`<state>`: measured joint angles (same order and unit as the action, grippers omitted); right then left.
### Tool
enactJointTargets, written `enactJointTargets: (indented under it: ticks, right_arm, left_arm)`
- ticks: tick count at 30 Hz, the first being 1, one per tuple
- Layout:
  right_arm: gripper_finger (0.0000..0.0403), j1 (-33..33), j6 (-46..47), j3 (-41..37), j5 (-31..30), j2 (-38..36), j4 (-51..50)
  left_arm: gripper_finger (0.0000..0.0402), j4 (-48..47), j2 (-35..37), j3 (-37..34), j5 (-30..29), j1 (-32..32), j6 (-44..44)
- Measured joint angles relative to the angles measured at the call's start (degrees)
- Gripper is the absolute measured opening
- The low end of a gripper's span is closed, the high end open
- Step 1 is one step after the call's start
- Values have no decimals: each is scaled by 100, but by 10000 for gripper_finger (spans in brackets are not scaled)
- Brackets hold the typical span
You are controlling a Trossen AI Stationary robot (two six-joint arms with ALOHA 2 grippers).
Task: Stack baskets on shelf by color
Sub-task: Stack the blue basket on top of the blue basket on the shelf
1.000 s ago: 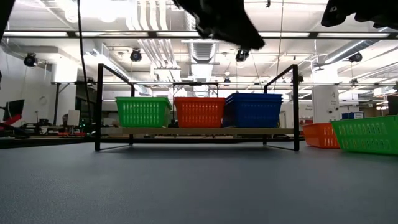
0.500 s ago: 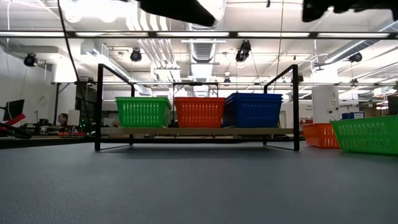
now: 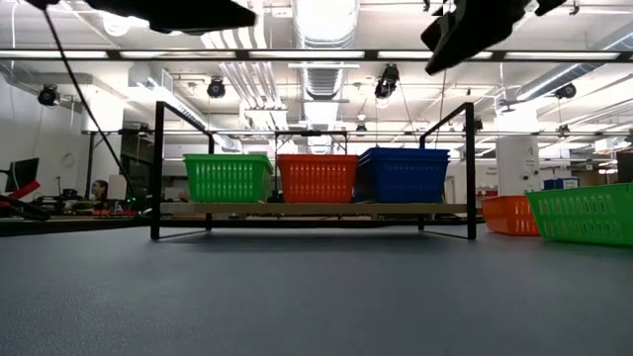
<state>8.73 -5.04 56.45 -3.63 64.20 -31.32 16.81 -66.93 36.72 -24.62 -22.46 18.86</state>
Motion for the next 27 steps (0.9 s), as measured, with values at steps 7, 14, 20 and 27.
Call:
enactJointTargets:
  ticks: [7, 14, 20, 27]
  right_arm:
    - [9, 0, 283, 1344, -596, 1182, -1604]
    - [9, -70, 158, 2267, -848, 2184, -2405]
    - [9, -352, -303, 2681, -853, 2816, -2555]
    - [9, -700, -667, 2814, -842, 3224, -2569]
  left_arm:
    - [0, 58, 898, -489, -16, -4, 61]
    - [0, 64, 1225, -829, -15, -7, -53]
    - [0, 68, 1265, -879, -8, -7, -54]
    - [0, 69, 1265, -882, -8, -9, -54]
